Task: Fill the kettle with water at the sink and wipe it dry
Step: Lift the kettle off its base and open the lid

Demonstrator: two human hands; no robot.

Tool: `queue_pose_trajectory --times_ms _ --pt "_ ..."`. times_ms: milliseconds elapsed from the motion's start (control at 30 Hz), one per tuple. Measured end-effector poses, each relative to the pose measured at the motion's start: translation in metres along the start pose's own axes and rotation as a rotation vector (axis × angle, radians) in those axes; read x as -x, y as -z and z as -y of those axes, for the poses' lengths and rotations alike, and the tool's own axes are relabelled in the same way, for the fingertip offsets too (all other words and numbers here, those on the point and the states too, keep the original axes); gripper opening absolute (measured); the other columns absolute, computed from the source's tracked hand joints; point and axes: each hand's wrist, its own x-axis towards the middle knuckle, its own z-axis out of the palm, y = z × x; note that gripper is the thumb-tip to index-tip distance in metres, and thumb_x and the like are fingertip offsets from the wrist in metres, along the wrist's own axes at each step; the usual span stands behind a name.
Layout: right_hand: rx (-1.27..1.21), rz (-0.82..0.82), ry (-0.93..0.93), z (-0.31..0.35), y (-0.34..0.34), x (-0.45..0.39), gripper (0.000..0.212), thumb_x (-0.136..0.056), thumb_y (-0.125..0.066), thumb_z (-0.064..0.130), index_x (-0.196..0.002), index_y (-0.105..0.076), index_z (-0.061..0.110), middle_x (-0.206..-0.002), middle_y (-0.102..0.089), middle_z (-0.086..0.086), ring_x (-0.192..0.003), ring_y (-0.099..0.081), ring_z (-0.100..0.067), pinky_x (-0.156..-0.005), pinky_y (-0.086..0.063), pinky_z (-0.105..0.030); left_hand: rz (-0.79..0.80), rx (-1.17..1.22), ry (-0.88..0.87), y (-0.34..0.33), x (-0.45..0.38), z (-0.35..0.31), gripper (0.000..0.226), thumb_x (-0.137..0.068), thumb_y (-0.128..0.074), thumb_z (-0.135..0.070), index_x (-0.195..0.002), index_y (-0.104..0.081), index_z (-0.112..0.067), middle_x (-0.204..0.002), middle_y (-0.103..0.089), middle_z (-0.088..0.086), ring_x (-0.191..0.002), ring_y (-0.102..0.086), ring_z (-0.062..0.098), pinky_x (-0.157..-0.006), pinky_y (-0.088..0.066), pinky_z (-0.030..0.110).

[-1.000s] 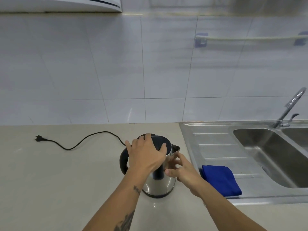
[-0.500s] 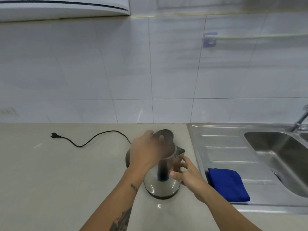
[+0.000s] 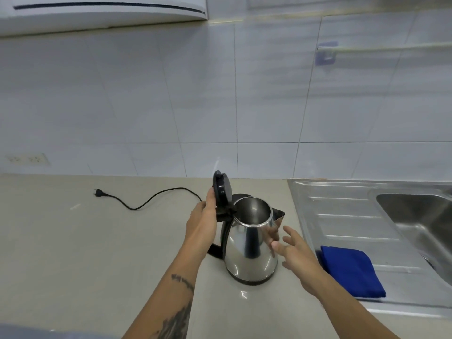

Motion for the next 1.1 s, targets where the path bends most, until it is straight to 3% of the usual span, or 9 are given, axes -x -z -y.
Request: queue_pose_trajectory --times_ms 100,233,333,400,467,533,767,933,1100 --pt "0.007 0.024 0.002 0.005 -0.005 0.001 0.059 -0.101 -0.056 0.008 -0.153 -0.041 0.033 -0.152 -0.049 0.001 -0.138 -0.048 -0.024 -0.114 -0.041 -0.047 0.104 0.174 0.078 0.013 0.002 0.004 0.067 -0.086 -0.032 -0.079 -0.104 -0.075 -0.030 -0.090 -0.077 -0.014 -0.111 -0.058 0.008 -0.105 -0.032 0.037" --pt "-0.010 0.030 0.023 0.011 -0.011 0.004 0.051 -0.103 -0.048 0.000 -0.129 -0.052 0.043 -0.113 -0.063 0.015 -0.107 -0.059 -0.008 -0.098 -0.043 -0.036 0.096 0.286 0.067 0.019 0.001 0.021 0.043 -0.096 -0.042 -0.058 -0.093 -0.076 -0.032 -0.086 -0.076 -0.019 -0.101 -0.060 0.000 -0.106 -0.038 0.039" --pt "0.002 0.034 0.021 0.009 -0.012 0.001 0.048 -0.104 -0.047 0.002 -0.125 -0.050 0.046 -0.111 -0.062 0.021 -0.107 -0.058 -0.007 -0.095 -0.044 -0.037 0.063 0.320 0.037 0.016 -0.001 0.033 0.044 -0.098 -0.042 -0.056 -0.082 -0.078 -0.035 -0.082 -0.075 -0.024 -0.096 -0.059 -0.005 -0.102 -0.037 0.039" --pt "0.018 0.030 0.015 0.008 -0.012 0.000 0.049 -0.104 -0.046 0.004 -0.123 -0.050 0.049 -0.113 -0.063 0.019 -0.109 -0.058 -0.011 -0.091 -0.045 -0.038 0.071 0.368 0.052 0.013 -0.002 0.039 0.043 -0.099 -0.041 -0.055 -0.081 -0.078 -0.042 -0.089 -0.076 -0.023 -0.101 -0.058 -0.004 -0.105 -0.034 0.041" --pt "0.026 0.026 0.005 0.008 -0.013 0.001 0.053 -0.103 -0.046 0.003 -0.114 -0.052 0.054 -0.116 -0.063 0.017 -0.110 -0.058 -0.012 -0.089 -0.045 -0.039 0.075 0.436 0.085 0.014 -0.005 0.046 0.042 -0.101 -0.035 -0.053 -0.097 -0.075 -0.039 -0.111 -0.072 -0.015 -0.116 -0.056 0.006 -0.111 -0.030 0.047" --pt "0.028 0.026 -0.002 0.008 -0.014 0.001 0.057 -0.102 -0.045 0.002 -0.109 -0.052 0.058 -0.120 -0.063 0.014 -0.114 -0.058 -0.013 -0.089 -0.046 -0.039 0.073 0.480 0.109 0.016 -0.008 0.053 0.038 -0.103 -0.035 -0.048 -0.110 -0.069 -0.034 -0.120 -0.067 -0.010 -0.120 -0.054 0.012 -0.114 -0.029 0.052" --pt "0.012 0.029 -0.013 0.010 -0.012 0.003 0.058 -0.104 -0.046 0.002 -0.150 -0.043 0.038 -0.128 -0.058 0.008 -0.120 -0.053 -0.020 -0.098 -0.045 -0.044 0.013 0.426 0.168 0.012 -0.014 0.049 0.018 -0.088 -0.064 -0.039 -0.096 -0.068 -0.023 -0.104 -0.066 -0.002 -0.108 -0.057 0.019 -0.101 -0.045 0.053" --pt "0.009 0.024 -0.035 0.011 -0.012 0.003 0.060 -0.104 -0.048 0.003 -0.152 -0.040 0.038 -0.136 -0.057 0.008 -0.125 -0.052 -0.021 -0.107 -0.041 -0.050 0.055 0.457 0.208 0.013 -0.020 0.050 0.022 -0.087 -0.063 -0.037 -0.101 -0.067 -0.020 -0.103 -0.063 -0.001 -0.100 -0.054 0.016 -0.103 -0.042 0.056" --pt "0.002 0.023 -0.049 0.008 -0.008 -0.001 0.060 -0.103 -0.051 0.003 -0.152 -0.041 0.036 -0.137 -0.058 0.005 -0.129 -0.053 -0.024 -0.106 -0.043 -0.050 0.091 0.544 0.218 0.018 -0.023 0.064 0.027 -0.094 -0.050 -0.027 -0.110 -0.071 -0.020 -0.109 -0.065 0.000 -0.111 -0.055 0.018 -0.104 -0.043 0.051"
